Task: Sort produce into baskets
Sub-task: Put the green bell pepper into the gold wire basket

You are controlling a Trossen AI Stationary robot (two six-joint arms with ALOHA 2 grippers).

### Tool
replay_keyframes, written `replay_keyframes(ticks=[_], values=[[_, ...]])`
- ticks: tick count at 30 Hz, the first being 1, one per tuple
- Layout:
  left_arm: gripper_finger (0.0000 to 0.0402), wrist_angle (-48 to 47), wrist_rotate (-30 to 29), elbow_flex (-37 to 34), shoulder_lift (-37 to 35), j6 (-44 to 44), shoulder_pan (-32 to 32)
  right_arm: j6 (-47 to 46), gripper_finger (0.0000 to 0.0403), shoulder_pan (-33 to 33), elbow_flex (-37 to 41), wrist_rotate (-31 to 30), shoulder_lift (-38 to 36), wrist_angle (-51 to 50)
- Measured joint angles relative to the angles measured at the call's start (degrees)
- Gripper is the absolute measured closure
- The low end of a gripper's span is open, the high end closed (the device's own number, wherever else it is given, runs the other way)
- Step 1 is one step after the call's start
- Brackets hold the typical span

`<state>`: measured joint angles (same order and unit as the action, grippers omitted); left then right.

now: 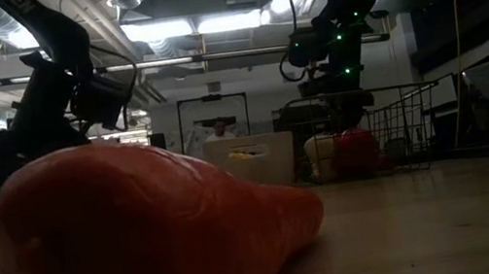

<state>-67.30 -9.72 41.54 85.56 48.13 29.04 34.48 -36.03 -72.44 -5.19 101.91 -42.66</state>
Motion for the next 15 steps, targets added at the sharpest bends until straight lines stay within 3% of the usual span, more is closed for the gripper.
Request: replay_keyframes(ticks=[15], values=[[0.0178,-0.55,-2.14,-0.42,0.04,6.23,0.00,-1.94,0.0226,0.02,0.00,1.82,-0.02,-0.39]])
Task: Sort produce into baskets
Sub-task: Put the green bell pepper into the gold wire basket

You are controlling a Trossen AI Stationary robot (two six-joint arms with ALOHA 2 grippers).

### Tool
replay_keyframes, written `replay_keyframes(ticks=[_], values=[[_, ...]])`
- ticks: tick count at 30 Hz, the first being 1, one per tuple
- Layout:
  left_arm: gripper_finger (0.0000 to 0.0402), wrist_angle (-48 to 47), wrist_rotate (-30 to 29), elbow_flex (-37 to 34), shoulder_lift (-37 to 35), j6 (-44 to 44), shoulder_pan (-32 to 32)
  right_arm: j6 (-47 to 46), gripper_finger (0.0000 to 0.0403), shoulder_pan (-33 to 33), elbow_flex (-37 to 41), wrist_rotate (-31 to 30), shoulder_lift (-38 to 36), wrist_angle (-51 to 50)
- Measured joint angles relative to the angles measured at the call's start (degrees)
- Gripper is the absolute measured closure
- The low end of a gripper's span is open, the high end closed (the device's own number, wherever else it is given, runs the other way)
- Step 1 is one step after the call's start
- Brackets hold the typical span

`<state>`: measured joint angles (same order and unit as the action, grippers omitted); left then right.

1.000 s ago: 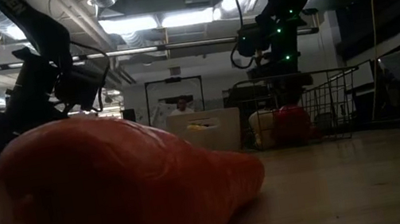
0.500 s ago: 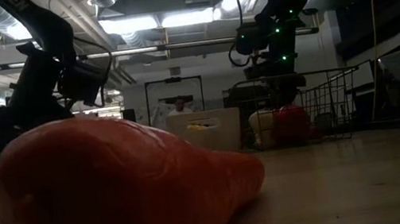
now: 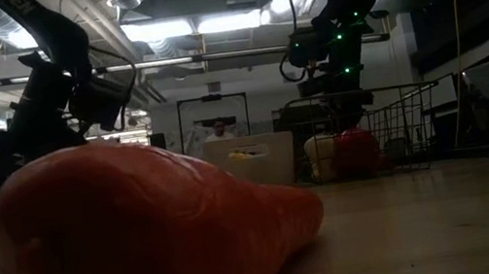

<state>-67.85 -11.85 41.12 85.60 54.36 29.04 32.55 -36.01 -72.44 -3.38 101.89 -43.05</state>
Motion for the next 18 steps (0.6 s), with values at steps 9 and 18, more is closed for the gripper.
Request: replay_keyframes(ticks=[9,18], values=[[0.0178,4.51,-0.88,-5.97,-0.09,1.19,-0.02,0.01,0.0226,0.00,0.00,0.00,0.00,0.02],[0.0180,5.74,-2.44,-6.73,-0.13,0.69,-0.07,0.02,0.0226,-0.01,0.00,0.00,0.00,0.07]])
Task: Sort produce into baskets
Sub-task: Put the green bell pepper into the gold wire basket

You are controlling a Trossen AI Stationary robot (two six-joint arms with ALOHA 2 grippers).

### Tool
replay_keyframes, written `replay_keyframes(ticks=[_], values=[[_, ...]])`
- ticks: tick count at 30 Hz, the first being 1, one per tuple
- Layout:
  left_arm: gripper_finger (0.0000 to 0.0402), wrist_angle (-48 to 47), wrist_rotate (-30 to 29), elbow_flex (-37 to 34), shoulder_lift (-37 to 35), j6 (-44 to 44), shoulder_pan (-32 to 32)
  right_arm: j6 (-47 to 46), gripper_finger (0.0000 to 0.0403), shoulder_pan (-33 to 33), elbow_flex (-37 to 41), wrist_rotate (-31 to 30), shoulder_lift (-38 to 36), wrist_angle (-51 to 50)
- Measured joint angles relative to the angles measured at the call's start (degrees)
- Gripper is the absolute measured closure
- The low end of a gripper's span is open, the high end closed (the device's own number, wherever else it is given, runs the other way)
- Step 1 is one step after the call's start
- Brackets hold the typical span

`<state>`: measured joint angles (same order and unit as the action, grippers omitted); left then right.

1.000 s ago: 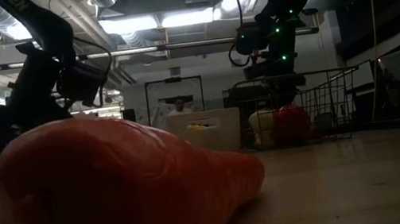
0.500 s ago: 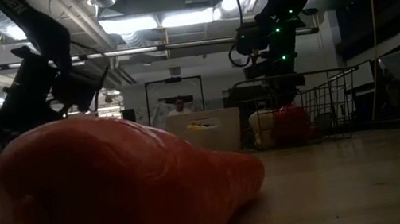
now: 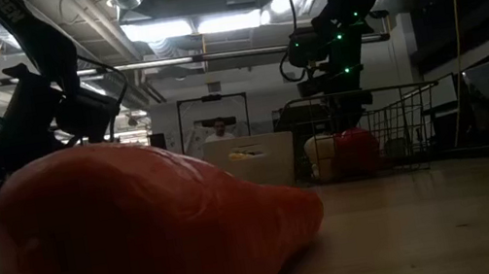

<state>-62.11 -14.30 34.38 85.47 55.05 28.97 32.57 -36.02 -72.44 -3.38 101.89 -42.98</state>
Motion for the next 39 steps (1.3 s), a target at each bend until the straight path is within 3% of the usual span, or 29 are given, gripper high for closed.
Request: replay_keyframes(ticks=[17,39], values=[[0.0296,1.90,-1.10,-0.14,0.11,-0.82,0.02,0.03,0.0226,0.01,0.00,0.00,0.00,0.02],[0.0396,3.84,-2.00,-0.34,0.22,-2.71,0.11,0.10,0.0226,0.00,0.00,0.00,0.00,0.02]])
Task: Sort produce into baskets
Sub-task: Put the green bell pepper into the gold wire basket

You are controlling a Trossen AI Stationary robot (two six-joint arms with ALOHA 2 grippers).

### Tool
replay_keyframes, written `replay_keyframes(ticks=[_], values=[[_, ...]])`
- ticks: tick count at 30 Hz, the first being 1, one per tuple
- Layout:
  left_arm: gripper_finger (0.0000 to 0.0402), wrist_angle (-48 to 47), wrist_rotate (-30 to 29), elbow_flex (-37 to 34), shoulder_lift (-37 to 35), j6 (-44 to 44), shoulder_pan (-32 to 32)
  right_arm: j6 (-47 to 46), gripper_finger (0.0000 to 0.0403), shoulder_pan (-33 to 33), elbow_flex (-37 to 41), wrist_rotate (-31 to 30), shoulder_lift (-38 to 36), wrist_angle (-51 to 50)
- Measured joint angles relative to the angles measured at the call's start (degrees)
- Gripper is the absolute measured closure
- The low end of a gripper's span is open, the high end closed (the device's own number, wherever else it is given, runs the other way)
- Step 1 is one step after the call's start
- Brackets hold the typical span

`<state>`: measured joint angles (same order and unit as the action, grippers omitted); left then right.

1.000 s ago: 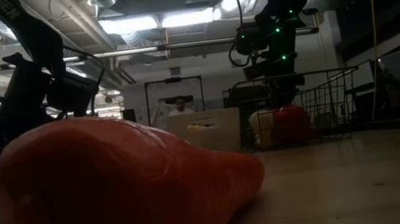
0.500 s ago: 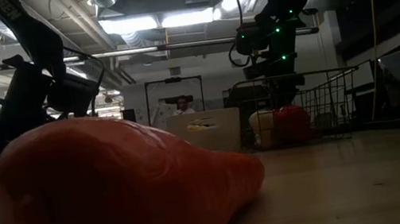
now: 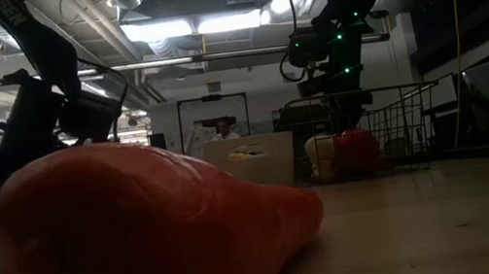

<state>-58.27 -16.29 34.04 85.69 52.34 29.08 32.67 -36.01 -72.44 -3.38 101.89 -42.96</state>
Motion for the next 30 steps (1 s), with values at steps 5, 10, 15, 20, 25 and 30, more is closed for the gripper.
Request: replay_keyframes(ticks=[5,10,15,20,25,30], values=[[0.0398,0.90,-0.21,0.46,0.00,-1.61,0.00,0.00,0.0226,0.01,0.00,0.00,0.00,0.00],[0.0399,2.55,-0.31,2.10,-0.02,-4.32,-0.94,0.00,0.0226,0.01,0.00,0.00,0.00,0.00],[0.0400,3.27,0.09,5.75,-0.02,-8.68,-2.93,0.00,0.0226,0.01,0.00,0.00,-0.02,0.00],[0.0400,4.12,0.41,11.30,-0.04,-13.29,-5.18,0.00,0.0226,0.00,0.00,0.00,-0.02,0.00],[0.0400,3.99,0.55,17.60,-0.04,-16.14,-7.18,0.00,0.0226,-0.01,0.00,0.00,-0.02,0.00],[0.0400,5.37,0.61,23.26,-0.09,-17.86,-8.96,0.00,0.0226,0.01,0.00,0.00,-0.02,0.00]])
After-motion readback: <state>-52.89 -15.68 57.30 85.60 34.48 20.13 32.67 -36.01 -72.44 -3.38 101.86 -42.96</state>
